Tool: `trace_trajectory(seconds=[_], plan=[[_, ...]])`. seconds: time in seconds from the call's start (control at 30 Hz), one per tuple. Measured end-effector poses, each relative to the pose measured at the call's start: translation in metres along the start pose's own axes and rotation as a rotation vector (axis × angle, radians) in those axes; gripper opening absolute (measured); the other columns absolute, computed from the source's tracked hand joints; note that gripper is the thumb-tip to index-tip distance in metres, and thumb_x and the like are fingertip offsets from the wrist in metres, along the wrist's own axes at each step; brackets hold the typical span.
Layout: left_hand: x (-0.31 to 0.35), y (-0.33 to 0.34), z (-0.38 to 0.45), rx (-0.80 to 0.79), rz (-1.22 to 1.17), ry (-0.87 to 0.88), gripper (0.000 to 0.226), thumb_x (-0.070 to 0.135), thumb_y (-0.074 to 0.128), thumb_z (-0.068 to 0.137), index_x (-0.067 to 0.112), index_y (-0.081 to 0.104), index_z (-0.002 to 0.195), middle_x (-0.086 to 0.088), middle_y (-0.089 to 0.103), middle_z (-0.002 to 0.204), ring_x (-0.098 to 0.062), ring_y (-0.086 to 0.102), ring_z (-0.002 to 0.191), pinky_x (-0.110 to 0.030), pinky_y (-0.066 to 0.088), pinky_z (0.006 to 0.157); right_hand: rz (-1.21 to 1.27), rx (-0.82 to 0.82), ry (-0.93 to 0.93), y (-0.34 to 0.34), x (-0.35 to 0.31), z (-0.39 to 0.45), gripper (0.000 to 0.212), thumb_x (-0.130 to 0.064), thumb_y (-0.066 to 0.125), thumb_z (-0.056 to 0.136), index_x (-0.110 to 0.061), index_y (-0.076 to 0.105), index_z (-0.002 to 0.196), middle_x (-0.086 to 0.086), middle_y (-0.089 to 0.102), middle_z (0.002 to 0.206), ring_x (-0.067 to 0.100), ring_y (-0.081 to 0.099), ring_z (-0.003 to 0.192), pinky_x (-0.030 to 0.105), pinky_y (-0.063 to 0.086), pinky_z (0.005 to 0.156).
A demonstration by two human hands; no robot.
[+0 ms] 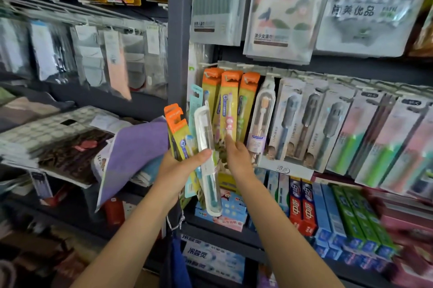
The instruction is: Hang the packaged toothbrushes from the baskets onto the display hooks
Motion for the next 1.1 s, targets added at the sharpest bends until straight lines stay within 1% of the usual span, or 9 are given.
trace_trajectory(seconds=[0.13,0.23,0.4,0.5,0.6,0.63,0.83,0.93,1.1], plan=[[-0.007,-0.001,-0.004,0.001,-0.039,-0.046,0.044,0.022,0.078,0.070,0.021,0.071,0.114,0.000,0.077,0.108,-0.020,0.074,0.100,-0.047,0.055,0.097,0.020,0.078,-0.017,-0.013,0.015,0.000,0.042,-0.046,0.062,0.093,-0.006,0.060,0.105,0.012,0.063,0.103,0.011,0.059,0.081,0.023,0.043,0.061],[-0.014,-0.003,-0.007,0.006,-0.076,-0.093,0.040,0.024,0.077,0.069,0.022,0.072,0.109,-0.003,0.078,0.106,-0.023,0.074,0.099,-0.046,0.056,0.093,0.103,0.135,-0.071,-0.024,0.017,-0.022,0.030,-0.036,0.063,0.096,-0.010,0.054,0.109,0.008,0.059,0.104,0.012,0.056,0.081,0.025,0.043,0.066],[-0.016,-0.003,-0.010,0.040,-0.123,-0.112,0.030,0.020,0.074,0.079,0.017,0.073,0.109,-0.008,0.078,0.100,-0.025,0.076,0.090,-0.038,0.061,0.074,0.104,-0.381,-0.265,0.014,-0.010,-0.079,0.036,-0.041,0.068,0.092,-0.014,0.059,0.113,-0.002,0.055,0.080,0.010,0.054,0.069,0.029,0.047,0.063],[-0.016,-0.001,-0.012,0.047,-0.123,-0.107,0.016,0.012,0.069,0.091,0.019,0.073,0.105,-0.007,0.078,0.100,-0.024,0.076,0.088,-0.038,0.063,0.072,0.056,-0.400,-0.282,0.012,-0.012,-0.082,0.031,-0.030,0.074,0.092,-0.016,0.064,0.118,-0.002,0.053,0.078,0.011,0.052,0.069,0.029,0.047,0.061],[-0.019,0.005,-0.015,0.030,-0.128,-0.124,0.018,0.010,0.069,0.091,0.018,0.074,0.106,-0.008,0.078,0.100,-0.025,0.076,0.088,-0.036,0.062,0.067,0.092,-0.390,-0.277,0.006,-0.012,-0.086,0.005,-0.021,0.070,0.096,-0.022,0.069,0.090,-0.015,0.048,0.060,0.006,0.046,0.059,0.024,0.042,0.057],[-0.019,0.005,-0.016,0.027,-0.129,-0.126,0.020,0.010,0.070,0.090,0.017,0.073,0.108,-0.009,0.078,0.101,-0.025,0.076,0.089,-0.036,0.062,0.067,0.088,-0.374,-0.275,0.003,-0.012,-0.086,0.017,-0.019,0.069,0.096,-0.024,0.066,0.080,-0.017,0.047,0.056,0.006,0.045,0.057,0.025,0.040,0.057],[-0.039,0.008,-0.020,-0.027,-0.124,-0.190,0.026,0.005,0.072,0.087,0.013,0.073,0.112,-0.011,0.078,0.101,-0.027,0.076,0.089,-0.037,0.061,0.066,0.082,-0.242,-0.212,-0.012,-0.002,-0.089,0.004,-0.018,0.072,0.093,-0.018,0.071,0.096,-0.017,0.066,0.068,0.000,0.060,0.062,0.018,0.048,0.063],[-0.060,0.007,-0.023,-0.039,-0.112,-0.217,0.021,0.003,0.072,0.086,0.014,0.074,0.104,-0.008,0.078,0.094,-0.025,0.075,0.086,-0.037,0.060,0.070,0.098,-0.154,-0.186,-0.023,0.016,-0.100,0.019,-0.019,0.073,0.093,-0.020,0.066,0.110,-0.002,0.076,0.095,0.016,0.074,0.087,0.036,0.060,0.075],[-0.112,0.023,-0.041,-0.113,-0.120,-0.340,0.021,0.004,0.074,0.084,0.015,0.074,0.102,-0.005,0.079,0.093,-0.024,0.076,0.084,-0.036,0.059,0.062,0.056,-0.110,-0.107,-0.043,0.053,-0.126,0.018,-0.030,0.064,0.098,-0.023,0.061,0.115,0.004,0.073,0.087,0.029,0.070,0.068,0.044,0.061,0.062]])
Point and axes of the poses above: each hand's wrist, its own z-axis towards the middle knuckle, its own y-axis out of the palm, x = y × z, the point moved 9 cm from there along z, towards the middle knuckle
